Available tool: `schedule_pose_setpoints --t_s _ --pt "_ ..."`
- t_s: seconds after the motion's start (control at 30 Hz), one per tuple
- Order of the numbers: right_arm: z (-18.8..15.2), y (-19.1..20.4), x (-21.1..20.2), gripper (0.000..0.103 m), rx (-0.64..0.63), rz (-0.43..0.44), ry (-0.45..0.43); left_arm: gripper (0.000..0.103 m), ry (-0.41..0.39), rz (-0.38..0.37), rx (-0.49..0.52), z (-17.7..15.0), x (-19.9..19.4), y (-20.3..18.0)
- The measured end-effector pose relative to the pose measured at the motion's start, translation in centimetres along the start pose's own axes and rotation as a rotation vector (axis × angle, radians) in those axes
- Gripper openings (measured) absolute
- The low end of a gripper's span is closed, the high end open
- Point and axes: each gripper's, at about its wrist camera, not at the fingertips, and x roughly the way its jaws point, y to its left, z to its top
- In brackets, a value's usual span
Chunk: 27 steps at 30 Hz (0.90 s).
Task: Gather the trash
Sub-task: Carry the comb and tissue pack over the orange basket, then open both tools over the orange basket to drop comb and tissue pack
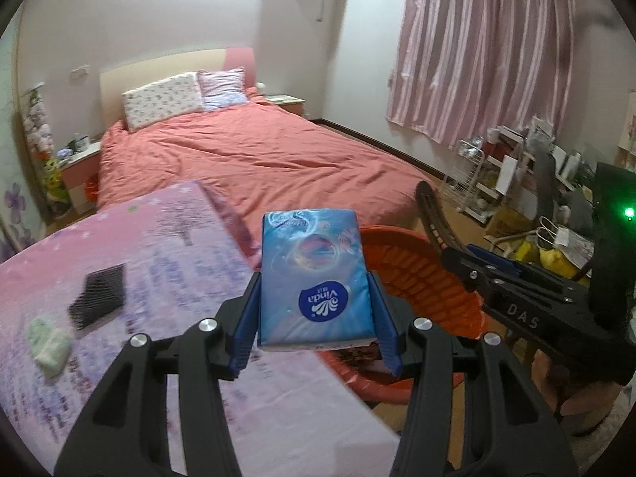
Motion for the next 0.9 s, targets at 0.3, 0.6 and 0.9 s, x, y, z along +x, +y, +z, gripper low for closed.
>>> schedule_pose_setpoints --t_s 0.3,0.6,0.9 --pt "-0.3 -4.9 2.6 0.044 0.108 -0.005 0.045 0.067 0.089 -0.072 0.020 -0.3 6.5 -3.7" --pt "-1.9 -4.3 2.9 0.066 0.096 -0.036 0.068 0.082 0.124 0.043 0.000 -2.4 6.1 1.2" --pt "-3.0 0.1 3.0 0.068 -0.010 -0.024 0.101 0.086 0.131 0.293 -0.082 -6.3 1.3 13.1"
